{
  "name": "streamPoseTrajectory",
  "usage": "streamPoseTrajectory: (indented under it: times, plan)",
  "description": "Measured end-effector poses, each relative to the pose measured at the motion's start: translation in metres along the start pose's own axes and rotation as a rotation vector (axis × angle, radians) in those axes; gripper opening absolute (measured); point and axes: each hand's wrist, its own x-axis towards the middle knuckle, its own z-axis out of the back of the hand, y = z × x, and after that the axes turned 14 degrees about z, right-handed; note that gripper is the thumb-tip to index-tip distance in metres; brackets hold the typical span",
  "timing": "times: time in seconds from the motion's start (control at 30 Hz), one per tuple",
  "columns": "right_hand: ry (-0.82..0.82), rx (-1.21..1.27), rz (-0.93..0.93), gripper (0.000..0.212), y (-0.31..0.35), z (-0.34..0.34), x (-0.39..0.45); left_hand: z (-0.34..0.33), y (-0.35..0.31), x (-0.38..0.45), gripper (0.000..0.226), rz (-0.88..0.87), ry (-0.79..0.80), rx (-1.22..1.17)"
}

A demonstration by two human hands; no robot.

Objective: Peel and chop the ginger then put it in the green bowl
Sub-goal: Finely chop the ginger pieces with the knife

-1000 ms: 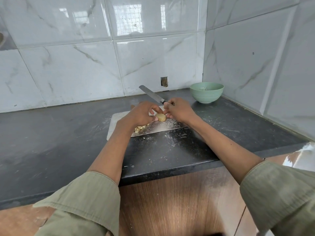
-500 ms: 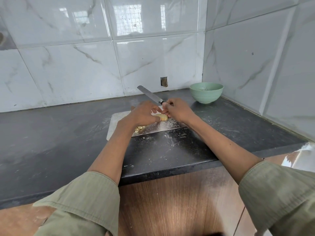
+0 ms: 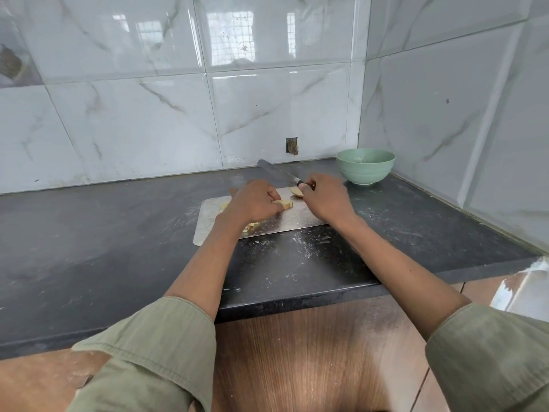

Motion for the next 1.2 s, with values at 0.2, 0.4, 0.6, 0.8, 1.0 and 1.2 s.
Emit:
streamPoseTrajectory:
  times: [0.2,0.4,0.6,0.8,1.0,1.2]
  plan:
    - [-0.027,-0.217,0.024,0.03,0.001,0.001,-0.029,0.001,-0.003,-0.006,0.028,-0.022,-0.018,0.032]
    - [-0.035,-0.277,0.042,0.02,0.013,0.0,-0.048,0.003,-0.005,-0.009,0.025,-0.051,-0.015,0.04]
    - [0.023,-0.373,0.059,0.024,0.024,0.0,-0.054,0.002,-0.005,-0.01,0.02,-0.05,-0.032,0.082]
    - [0.024,-0.386,0.104,0.026,0.027,0.0,-0.056,-0.002,-0.003,-0.005,0.016,-0.011,-0.052,0.084]
    - [-0.017,-0.405,0.145,0.024,0.029,0.0,-0.057,-0.002,-0.003,-0.005,0.02,-0.034,-0.064,0.095]
    - [0.007,-0.401,0.153,0.025,0.031,-0.001,-0.057,-0.001,-0.002,-0.007,0.016,-0.045,-0.06,0.073]
